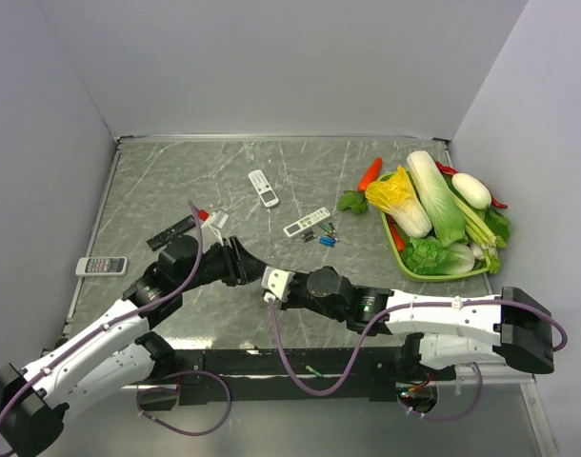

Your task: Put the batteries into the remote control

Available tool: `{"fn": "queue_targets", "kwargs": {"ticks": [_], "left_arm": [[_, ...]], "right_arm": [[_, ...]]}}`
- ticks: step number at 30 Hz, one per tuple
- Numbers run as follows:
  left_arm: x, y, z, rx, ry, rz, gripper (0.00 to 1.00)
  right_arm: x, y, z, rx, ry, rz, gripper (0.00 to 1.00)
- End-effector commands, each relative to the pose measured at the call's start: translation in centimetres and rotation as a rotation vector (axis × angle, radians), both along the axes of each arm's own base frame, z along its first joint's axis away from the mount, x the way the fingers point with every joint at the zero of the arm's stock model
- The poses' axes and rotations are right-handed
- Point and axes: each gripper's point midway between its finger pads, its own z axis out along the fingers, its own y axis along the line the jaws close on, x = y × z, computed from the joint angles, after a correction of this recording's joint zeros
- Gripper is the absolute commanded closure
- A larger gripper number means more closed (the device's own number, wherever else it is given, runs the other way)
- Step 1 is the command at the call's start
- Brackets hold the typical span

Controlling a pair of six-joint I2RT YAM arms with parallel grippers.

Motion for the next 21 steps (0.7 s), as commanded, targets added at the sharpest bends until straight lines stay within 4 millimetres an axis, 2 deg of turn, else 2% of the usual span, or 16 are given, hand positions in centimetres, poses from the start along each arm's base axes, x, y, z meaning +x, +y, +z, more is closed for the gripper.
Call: {"fn": "queue_targets", "kwargs": {"ticks": [1,10,13,21], "left_arm": [[-0.2,-0.8,1.1,-0.030,-0.012,-0.051,0.47],[-0.2,-0.4,-1.0,0.074,0.028,-0.063,0.45],[-0.4,-0.5,-1.4,0.087,0.039,-0.078,0.48],[-0.9,-1.0,-1.4,0.071,0.039,-0.123,0.65]], "right_arm": [[-0.3,0.8,1.9,0.067,-0.022,0.024,1.00],[-0.1,0.9,1.7,0.057,-0.020,0.018,1.00],[-0.1,0.9,1.6,0.055,-0.019,0.014,1.00],[0.2,1.0,1.5,0.050,-0.021,0.003,1.00]]}}
